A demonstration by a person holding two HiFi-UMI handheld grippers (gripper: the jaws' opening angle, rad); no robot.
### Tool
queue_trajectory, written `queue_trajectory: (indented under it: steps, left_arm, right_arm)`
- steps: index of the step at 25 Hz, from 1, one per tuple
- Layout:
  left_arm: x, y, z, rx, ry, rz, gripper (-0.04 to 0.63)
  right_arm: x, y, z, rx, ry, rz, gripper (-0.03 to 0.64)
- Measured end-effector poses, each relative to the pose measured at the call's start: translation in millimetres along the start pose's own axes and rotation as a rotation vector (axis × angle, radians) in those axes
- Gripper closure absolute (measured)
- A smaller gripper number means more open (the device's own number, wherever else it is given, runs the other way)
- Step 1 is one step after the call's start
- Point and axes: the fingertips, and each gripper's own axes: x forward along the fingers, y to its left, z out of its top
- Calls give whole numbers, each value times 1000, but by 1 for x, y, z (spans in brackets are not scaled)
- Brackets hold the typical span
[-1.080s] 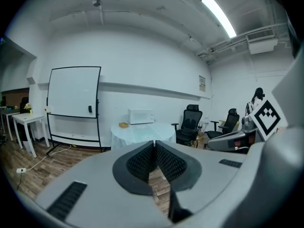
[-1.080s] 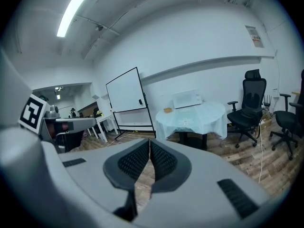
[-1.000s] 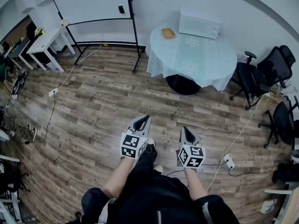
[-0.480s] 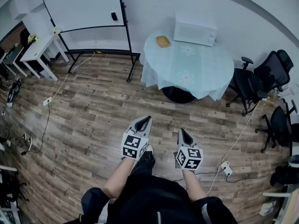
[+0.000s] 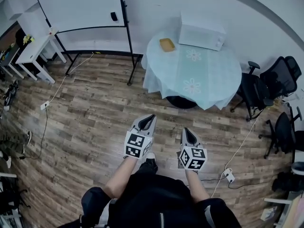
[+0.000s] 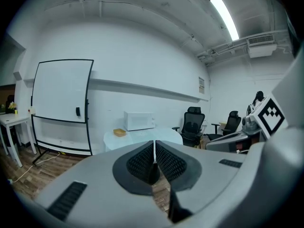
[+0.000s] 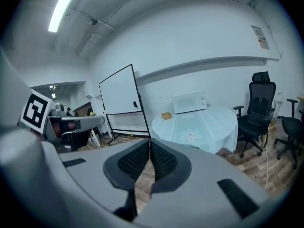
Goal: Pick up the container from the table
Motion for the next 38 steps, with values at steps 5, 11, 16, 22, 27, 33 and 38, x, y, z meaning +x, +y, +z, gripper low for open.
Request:
queue_trajectory:
  steps: [5, 11, 16, 22, 27, 33, 38]
  left_arm:
    - [29, 28, 11, -2, 1, -12, 572]
    - [55, 60, 17, 0, 11, -25, 571]
    - [74, 86, 17, -6, 25, -37, 571]
    - [87, 103, 13, -9, 34, -47, 571]
    - [92, 109, 11, -12, 39, -56, 572]
    - [104, 112, 8, -15, 49, -64, 571]
    - [120, 116, 7, -9, 51, -62, 571]
  right_arm:
    - [36, -2, 18, 4, 1, -10, 592]
    - [75, -6, 31, 10, 7, -26, 592]
    - [103, -5, 36, 21, 21, -39, 592]
    - [120, -5, 35, 24, 32, -54, 592]
    - [126, -4, 36, 23, 33, -63, 592]
    - [135, -11, 39, 27, 31, -68, 592]
    - [150, -19, 40, 31, 27, -64, 592]
